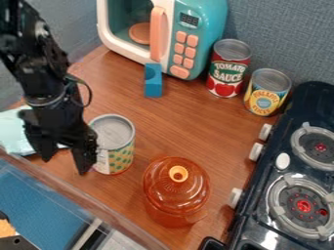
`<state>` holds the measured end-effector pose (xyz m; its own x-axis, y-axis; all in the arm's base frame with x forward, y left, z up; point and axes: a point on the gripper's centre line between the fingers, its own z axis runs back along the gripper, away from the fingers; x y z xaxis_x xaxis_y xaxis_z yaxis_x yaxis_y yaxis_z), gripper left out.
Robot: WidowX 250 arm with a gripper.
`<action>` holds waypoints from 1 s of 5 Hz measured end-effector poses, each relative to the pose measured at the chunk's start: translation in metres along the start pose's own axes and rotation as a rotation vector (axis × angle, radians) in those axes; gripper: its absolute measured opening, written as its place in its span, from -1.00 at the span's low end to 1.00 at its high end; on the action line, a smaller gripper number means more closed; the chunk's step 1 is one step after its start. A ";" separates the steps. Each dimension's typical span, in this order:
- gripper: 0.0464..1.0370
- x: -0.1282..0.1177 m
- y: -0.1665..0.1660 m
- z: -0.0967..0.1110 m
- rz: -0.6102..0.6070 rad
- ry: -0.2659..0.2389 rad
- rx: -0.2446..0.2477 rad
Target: Push the white can below the red can
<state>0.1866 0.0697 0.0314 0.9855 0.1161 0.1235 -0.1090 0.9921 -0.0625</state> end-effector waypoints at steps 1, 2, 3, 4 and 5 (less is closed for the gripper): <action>0.92 0.010 0.004 -0.004 -0.065 0.003 0.003; 0.92 0.017 0.009 -0.012 -0.072 0.005 0.042; 0.92 0.026 0.013 -0.019 -0.080 -0.002 0.053; 0.92 0.039 0.005 -0.027 -0.093 -0.006 0.006; 0.92 0.059 -0.014 -0.033 -0.143 0.004 -0.060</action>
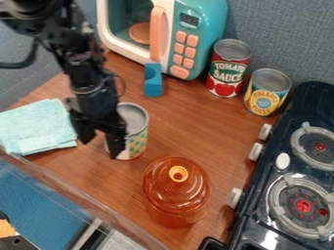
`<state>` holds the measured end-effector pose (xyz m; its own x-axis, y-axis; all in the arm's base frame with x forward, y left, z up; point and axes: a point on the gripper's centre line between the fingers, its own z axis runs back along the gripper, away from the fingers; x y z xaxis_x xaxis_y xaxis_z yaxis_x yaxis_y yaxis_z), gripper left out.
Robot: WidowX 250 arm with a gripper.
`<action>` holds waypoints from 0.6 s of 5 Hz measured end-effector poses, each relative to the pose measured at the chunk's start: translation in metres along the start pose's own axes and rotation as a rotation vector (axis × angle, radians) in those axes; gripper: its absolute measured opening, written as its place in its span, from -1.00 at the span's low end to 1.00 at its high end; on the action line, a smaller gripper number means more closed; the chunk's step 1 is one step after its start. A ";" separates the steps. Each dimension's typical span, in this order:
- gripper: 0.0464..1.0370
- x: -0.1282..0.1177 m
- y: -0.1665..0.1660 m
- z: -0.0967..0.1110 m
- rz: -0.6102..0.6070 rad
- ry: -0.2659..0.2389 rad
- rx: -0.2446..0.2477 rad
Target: Push the white can below the red can
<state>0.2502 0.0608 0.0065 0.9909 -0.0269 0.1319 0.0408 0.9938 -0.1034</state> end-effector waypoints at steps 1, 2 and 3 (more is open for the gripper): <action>0.93 0.026 -0.017 -0.006 -0.062 0.010 -0.047; 0.93 0.049 -0.032 -0.011 -0.090 0.027 -0.113; 0.93 0.068 -0.045 -0.017 -0.122 0.041 -0.137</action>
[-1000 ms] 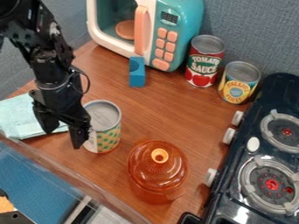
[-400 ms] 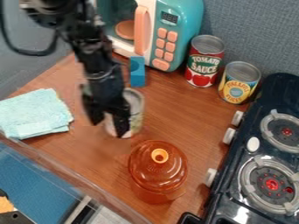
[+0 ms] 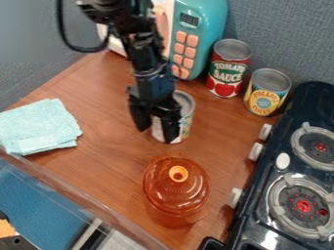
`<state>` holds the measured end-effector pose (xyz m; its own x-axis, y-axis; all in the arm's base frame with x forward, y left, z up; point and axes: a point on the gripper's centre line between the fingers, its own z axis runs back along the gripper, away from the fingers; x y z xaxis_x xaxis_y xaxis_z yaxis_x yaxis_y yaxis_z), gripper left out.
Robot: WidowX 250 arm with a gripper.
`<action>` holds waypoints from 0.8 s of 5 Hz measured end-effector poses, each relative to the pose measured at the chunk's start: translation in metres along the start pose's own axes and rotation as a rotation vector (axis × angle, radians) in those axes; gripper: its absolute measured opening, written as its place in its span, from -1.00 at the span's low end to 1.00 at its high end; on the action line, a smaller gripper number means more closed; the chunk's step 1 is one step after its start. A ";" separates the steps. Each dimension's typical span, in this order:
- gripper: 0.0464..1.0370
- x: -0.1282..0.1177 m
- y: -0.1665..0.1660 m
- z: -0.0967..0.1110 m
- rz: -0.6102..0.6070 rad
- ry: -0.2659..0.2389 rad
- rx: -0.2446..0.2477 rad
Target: Push the white can below the red can
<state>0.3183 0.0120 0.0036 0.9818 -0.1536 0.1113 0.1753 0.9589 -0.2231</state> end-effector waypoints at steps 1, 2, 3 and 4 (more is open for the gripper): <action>0.93 0.016 -0.010 -0.008 -0.027 0.023 -0.035; 0.93 0.034 -0.024 -0.010 -0.041 0.031 -0.073; 0.93 0.046 -0.031 -0.014 -0.044 0.052 -0.079; 0.93 0.038 -0.027 -0.015 -0.026 0.061 -0.042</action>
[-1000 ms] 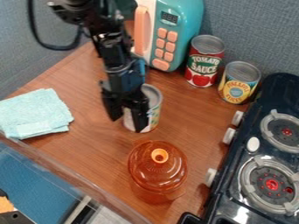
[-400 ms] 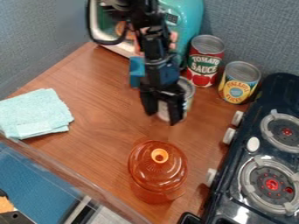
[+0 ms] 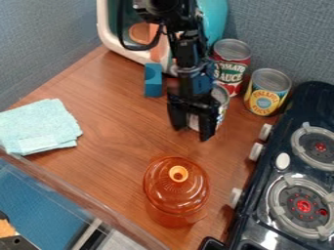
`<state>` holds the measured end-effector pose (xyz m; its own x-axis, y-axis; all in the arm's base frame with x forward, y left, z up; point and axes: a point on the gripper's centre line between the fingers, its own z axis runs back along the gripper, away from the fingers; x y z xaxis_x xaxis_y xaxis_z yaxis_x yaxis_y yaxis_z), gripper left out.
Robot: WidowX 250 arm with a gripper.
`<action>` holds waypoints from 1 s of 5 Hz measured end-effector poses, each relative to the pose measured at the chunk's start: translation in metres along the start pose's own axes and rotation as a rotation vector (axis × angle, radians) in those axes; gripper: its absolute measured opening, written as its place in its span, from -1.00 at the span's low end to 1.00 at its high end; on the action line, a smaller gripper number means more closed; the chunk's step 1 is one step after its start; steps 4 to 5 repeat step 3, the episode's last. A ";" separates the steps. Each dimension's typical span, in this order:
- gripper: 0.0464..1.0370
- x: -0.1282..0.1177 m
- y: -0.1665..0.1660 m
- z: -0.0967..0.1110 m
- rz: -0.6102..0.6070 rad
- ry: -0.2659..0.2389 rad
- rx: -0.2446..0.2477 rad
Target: Push the white can below the red can
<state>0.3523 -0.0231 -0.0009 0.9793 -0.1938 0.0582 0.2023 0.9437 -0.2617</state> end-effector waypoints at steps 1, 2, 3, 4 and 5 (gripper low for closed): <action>0.93 -0.012 0.001 0.034 0.015 -0.076 0.066; 0.93 -0.029 0.012 0.074 0.045 -0.140 0.102; 0.93 -0.029 0.010 0.073 0.037 -0.138 0.103; 0.93 -0.029 0.010 0.073 0.037 -0.138 0.103; 0.93 -0.029 0.010 0.073 0.037 -0.138 0.103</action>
